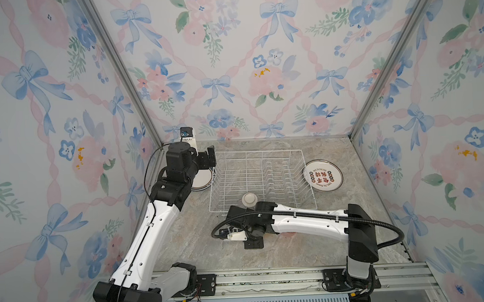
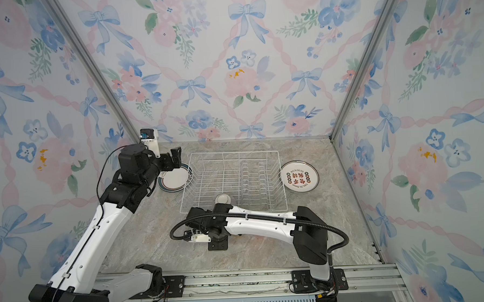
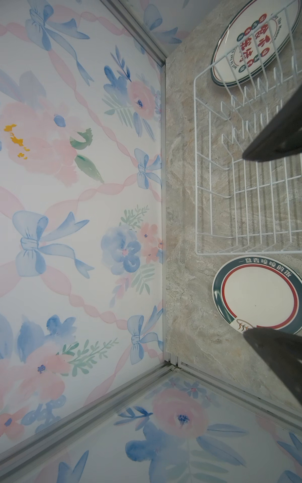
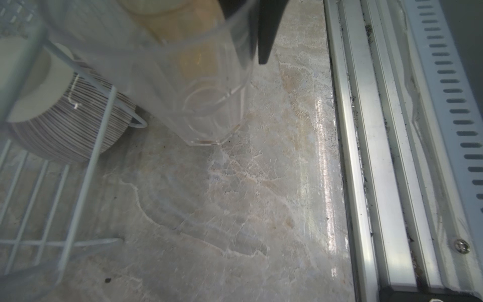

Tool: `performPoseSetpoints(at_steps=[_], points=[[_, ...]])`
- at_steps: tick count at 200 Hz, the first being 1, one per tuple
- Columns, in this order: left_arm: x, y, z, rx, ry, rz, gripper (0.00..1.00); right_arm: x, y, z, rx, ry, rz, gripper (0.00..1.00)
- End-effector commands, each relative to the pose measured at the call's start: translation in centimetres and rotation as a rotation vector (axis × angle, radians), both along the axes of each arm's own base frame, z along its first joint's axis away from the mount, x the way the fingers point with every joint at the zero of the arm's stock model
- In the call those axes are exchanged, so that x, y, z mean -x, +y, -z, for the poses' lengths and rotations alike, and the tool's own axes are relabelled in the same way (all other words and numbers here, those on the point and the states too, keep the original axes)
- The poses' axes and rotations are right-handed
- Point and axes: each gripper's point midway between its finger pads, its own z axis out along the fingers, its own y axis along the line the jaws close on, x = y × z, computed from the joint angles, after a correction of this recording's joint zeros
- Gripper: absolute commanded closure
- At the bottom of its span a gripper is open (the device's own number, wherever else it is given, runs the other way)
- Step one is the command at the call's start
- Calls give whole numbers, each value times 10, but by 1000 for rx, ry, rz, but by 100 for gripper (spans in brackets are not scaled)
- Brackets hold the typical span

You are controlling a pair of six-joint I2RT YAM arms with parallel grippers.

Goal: Unload the mixed dishes from the dish rack
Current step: 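Carry the clear glass with the right gripper to the table nearer the robot, then set the clear glass down beside the yellow cup and open the right gripper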

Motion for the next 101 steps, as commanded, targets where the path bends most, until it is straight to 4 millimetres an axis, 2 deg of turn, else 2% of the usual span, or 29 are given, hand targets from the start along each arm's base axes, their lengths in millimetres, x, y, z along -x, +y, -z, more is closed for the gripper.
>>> performPoseSetpoints(at_steps=[1,101], points=[[-1,-1,6,-11,6,18,2,-3,7,-1,11,-23,-27,100],[-8,-1,20,-17,36,35,2,-15,13,25,93,-20,-43,100]])
